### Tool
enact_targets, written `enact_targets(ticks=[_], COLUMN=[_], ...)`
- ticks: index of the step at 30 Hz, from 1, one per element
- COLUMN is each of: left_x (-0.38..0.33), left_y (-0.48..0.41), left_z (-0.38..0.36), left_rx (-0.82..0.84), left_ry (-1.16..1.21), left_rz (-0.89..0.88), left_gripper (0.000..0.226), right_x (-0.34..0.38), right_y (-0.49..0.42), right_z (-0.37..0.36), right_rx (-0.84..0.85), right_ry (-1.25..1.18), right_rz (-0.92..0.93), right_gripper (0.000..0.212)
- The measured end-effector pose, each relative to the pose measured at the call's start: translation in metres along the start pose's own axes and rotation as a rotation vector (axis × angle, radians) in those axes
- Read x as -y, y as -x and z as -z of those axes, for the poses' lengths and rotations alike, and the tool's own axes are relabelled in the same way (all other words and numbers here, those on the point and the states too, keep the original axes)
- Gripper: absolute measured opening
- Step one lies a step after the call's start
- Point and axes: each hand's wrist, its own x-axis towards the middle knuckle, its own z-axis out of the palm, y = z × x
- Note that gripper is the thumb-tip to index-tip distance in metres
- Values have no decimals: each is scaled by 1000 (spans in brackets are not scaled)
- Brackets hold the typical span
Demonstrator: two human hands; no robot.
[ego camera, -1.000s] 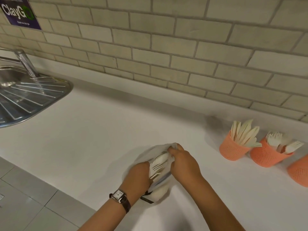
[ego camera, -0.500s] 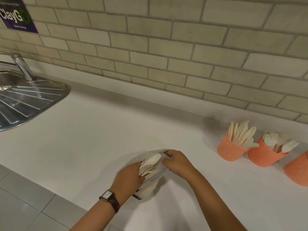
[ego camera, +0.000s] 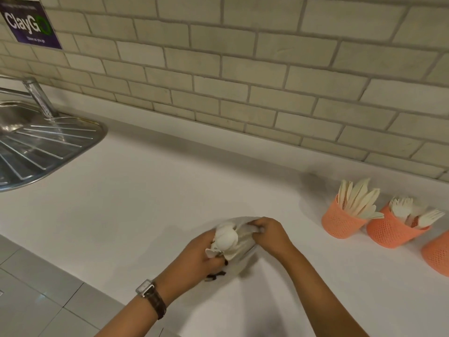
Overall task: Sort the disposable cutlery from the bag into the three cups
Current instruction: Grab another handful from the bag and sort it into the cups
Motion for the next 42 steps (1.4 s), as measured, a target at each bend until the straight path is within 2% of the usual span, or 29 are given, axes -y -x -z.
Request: enact_targets(ticks=[2, 4, 6, 10, 14, 19, 23, 26, 29, 32, 34, 37, 42], left_x=[-10, -22, -39, -69, -78, -100, -126, -143, -162, -176, -177, -181, -181], left_y=[-7, -16, -22, -33, -48, -60, -62, -59, -59, -56, -55, -58, -58], left_z=[1, 4, 5, -7, -48, -123, -194, -244, -287, -319, -340, -368, -386], left_rx=[-124, -232, -274, -155, 11, 159, 67, 70, 48, 29, -4, -61, -107], left_ry=[37, 106, 248, 732, 821, 657, 446, 564, 738, 540, 313, 140, 196], left_rz=[-31, -36, -29, 138, 227, 195, 49, -50, -34, -99, -172, -145, 75], left_gripper=[29, 6, 16, 14, 12, 12, 10, 9, 20, 31, 18, 11, 14], right_x=[9, 15, 14, 11, 7, -11, -33, -56, -86, -117, -138, -160, -154], right_y=[1, 5, 12, 49, 98, 147, 172, 185, 199, 211, 216, 221, 224], right_z=[-1, -4, -4, 26, 67, 102, 126, 138, 160, 186, 202, 233, 308], right_rx=[78, 107, 48, -133, -285, -610, -728, -786, -836, -852, -855, -898, -984], right_ry=[-74, -80, -56, -222, -483, -633, -613, -400, -269, -193, -195, -295, -628], right_rz=[58, 142, 168, 132, 84, 68, 33, -22, -39, -9, 15, 46, 163], right_gripper=[26, 25, 25, 22, 18, 16, 19, 23, 20, 17, 17, 28, 16])
